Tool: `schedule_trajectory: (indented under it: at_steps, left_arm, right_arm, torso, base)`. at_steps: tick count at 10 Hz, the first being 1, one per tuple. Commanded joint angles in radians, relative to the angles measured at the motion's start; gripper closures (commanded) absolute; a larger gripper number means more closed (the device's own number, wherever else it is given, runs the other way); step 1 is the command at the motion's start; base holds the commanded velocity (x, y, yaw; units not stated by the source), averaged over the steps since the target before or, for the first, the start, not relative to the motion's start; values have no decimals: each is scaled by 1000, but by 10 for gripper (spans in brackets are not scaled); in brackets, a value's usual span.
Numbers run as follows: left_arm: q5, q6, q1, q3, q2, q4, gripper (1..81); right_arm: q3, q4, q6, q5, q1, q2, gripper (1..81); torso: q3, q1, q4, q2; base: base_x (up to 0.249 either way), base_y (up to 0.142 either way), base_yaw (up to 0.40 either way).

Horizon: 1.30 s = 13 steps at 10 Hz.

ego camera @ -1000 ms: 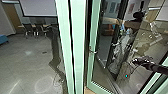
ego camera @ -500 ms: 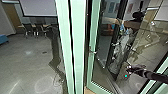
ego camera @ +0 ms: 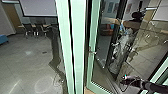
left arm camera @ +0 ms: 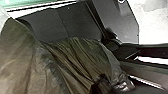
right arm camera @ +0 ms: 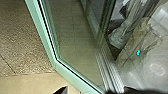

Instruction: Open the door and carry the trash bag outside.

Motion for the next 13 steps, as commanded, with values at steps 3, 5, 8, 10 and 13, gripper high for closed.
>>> schedule_trajectory:
  at_steps: [3,5,8,10,13]
  left_arm:
    - [53,4,-38,5,3,3,811]
    - [51,9,-38,5,3,3,811]
    - [48,11,-43,5,9,5,811]
    - [48,11,-52,1,3,5,811]
    - [48,11,-52,-1,-2,5,811]
  right_arm:
    - [247,138,8,-44,-313,-147,10]
    - [264,142,16,120,-512,-147,10]
    - [233,135,13,233,-665,-107,10]
    - [134,148,16,328,-744,-53,10]
    - [-76,165,17,621,-892,18,10]
  torso:
    - [0,0,0,0]
    - [0,0,0,0]
    - [1,0,0,0]
    - [1,-1,0,0]
    - [2,-2,0,-1]
  base:
    - [0,0,0]
    - [0,0,0]
    - [0,0,0]
    - [0,0,0]
    - [0,0,0]
